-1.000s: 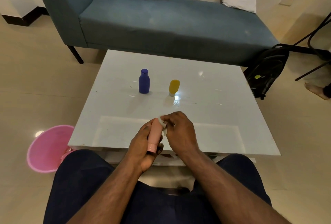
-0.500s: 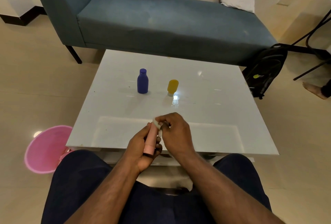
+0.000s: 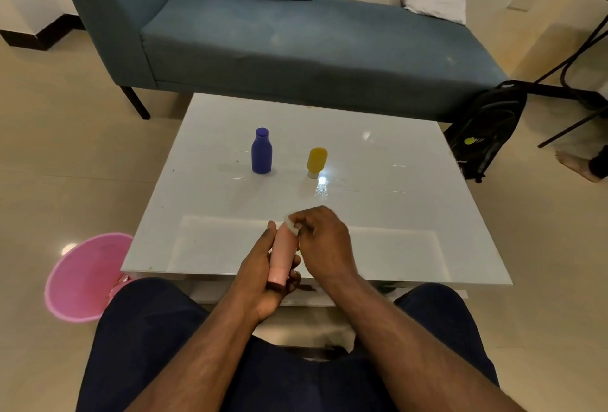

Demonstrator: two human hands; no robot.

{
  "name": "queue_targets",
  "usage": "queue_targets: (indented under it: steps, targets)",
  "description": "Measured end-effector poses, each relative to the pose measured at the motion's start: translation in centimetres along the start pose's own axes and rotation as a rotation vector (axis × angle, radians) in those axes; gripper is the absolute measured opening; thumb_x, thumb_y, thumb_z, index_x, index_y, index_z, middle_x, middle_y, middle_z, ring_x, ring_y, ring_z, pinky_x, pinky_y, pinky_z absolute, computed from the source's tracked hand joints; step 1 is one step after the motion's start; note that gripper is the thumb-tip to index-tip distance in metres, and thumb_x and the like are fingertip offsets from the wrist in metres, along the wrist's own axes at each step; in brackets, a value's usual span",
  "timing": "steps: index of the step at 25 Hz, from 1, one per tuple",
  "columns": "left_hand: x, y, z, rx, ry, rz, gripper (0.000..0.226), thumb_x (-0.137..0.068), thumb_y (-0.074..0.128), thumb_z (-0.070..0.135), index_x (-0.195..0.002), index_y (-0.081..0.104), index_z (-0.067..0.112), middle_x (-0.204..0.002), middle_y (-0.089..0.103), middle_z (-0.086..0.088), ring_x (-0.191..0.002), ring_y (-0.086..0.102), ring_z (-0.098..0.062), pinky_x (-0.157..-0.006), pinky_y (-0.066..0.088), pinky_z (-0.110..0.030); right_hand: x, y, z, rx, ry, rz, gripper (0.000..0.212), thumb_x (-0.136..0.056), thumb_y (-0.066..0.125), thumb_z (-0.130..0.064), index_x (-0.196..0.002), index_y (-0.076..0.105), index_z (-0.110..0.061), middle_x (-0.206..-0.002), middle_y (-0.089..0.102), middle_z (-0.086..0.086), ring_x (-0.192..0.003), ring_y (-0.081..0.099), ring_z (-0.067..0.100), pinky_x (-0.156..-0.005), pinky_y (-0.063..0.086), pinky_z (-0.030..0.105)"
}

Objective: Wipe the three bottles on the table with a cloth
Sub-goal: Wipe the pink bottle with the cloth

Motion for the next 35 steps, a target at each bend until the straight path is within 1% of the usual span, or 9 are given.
queue_targets:
  steps: [7,11,14,18,21,24,28,32,35]
  targets:
    - [0.2,0.3,0.9,-0.1,0.099,0.001,0.055,-0.089,0.069,0.045,-0.125,0.062,0.004,-0.092,0.069,-0.018,-0.062,0.065,-0.019,-0.052,0.054,-0.031,1.9,-1.0,1.1,-0.011,0.058,0.045,0.023,-0.094,0.049,-0.009,-0.108,0.066,-0.018,-0.104,0.063,-0.006,-0.094,0.056,0.005,-0.081,0.04,0.008]
    - [0.5,0.6,1.4,-0.136,0.133,0.006,0.048,-0.093,0.063,0.047,-0.124,0.063,0.01,-0.105,0.074,-0.02,-0.077,0.075,-0.026,-0.053,0.056,-0.032,1.2,-1.7,1.0,0.0,0.03,0.058,0.028,-0.093,0.05,-0.006,-0.109,0.067,-0.02,-0.105,0.06,-0.009,-0.094,0.052,-0.002,-0.081,0.037,0.001]
    - [1.0,1.2,1.6,-0.252,0.192,-0.03,0.049,-0.086,0.063,0.051,-0.12,0.066,0.016,-0.111,0.075,-0.014,-0.09,0.076,-0.032,-0.053,0.053,-0.031,0.5,-2.5,1.4,0.0,0.089,0.057,0.026,-0.092,0.051,-0.007,-0.106,0.07,-0.019,-0.105,0.06,-0.007,-0.094,0.053,0.001,-0.085,0.044,0.011]
    - [1.1,1.4,2.4,-0.467,0.314,0.01,0.046,-0.087,0.059,0.055,-0.109,0.071,0.017,-0.09,0.076,-0.005,-0.073,0.072,-0.017,-0.055,0.049,-0.032,1.4,-1.9,-1.5,0.003,-0.043,0.001,0.018,-0.089,0.057,-0.006,-0.099,0.069,-0.016,-0.101,0.06,-0.004,-0.092,0.055,0.006,-0.081,0.044,0.01]
    - [1.1,1.1,2.8,-0.626,0.382,0.115,0.049,-0.1,0.039,0.06,-0.099,0.071,0.023,-0.076,0.075,0.002,-0.066,0.071,-0.012,-0.057,0.054,-0.04,1.5,-1.3,-2.4,0.099,-0.141,-0.047,0.022,-0.086,0.062,-0.006,-0.105,0.069,-0.015,-0.103,0.062,0.0,-0.096,0.054,0.011,-0.087,0.046,0.022]
    - [1.3,0.9,3.3,-0.662,0.418,0.164,0.065,-0.092,0.021,0.068,-0.106,0.07,0.029,-0.083,0.077,-0.006,-0.067,0.074,-0.012,-0.05,0.052,-0.026,0.5,-1.8,-0.8,0.161,-0.04,-0.088,0.026,-0.086,0.061,-0.004,-0.11,0.067,-0.013,-0.107,0.061,0.004,-0.094,0.05,0.008,-0.089,0.045,0.025]
    - [1.3,0.2,3.9,-0.694,0.406,0.238,0.07,-0.096,0.014,0.065,-0.097,0.072,0.026,-0.066,0.075,-0.004,-0.057,0.068,-0.016,-0.051,0.05,-0.024,2.0,-0.5,-3.3,0.212,-0.26,-0.155,0.031,-0.076,0.067,-0.003,-0.106,0.069,-0.011,-0.105,0.062,0.007,-0.1,0.053,0.022,-0.087,0.047,0.033]
    - [1.0,-0.1,4.1,-0.655,0.455,0.23,0.064,-0.1,0.027,0.062,-0.114,0.071,0.016,-0.076,0.076,-0.01,-0.066,0.074,-0.019,-0.051,0.054,-0.025,0.3,-1.7,-1.1,0.221,-0.1,-0.065,0.033,-0.081,0.064,0.002,-0.108,0.068,-0.017,-0.107,0.064,0.001,-0.101,0.056,0.015,-0.092,0.047,0.03]
    - [0.7,-0.6,3.9,-0.58,0.404,0.255,0.059,-0.101,0.029,0.059,-0.109,0.069,0.015,-0.081,0.075,-0.011,-0.063,0.074,-0.015,-0.051,0.055,-0.027,1.7,-1.2,-2.7,0.123,-0.227,-0.059,0.033,-0.075,0.065,0.0,-0.105,0.068,-0.013,-0.105,0.065,0.003,-0.1,0.058,0.017,-0.09,0.048,0.028]
Point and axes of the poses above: each hand's wrist, its own x-axis away from the middle knuckle, its own y-axis out of the palm, z = x × y, the point moved 10 cm from there along -x, towards the middle knuckle
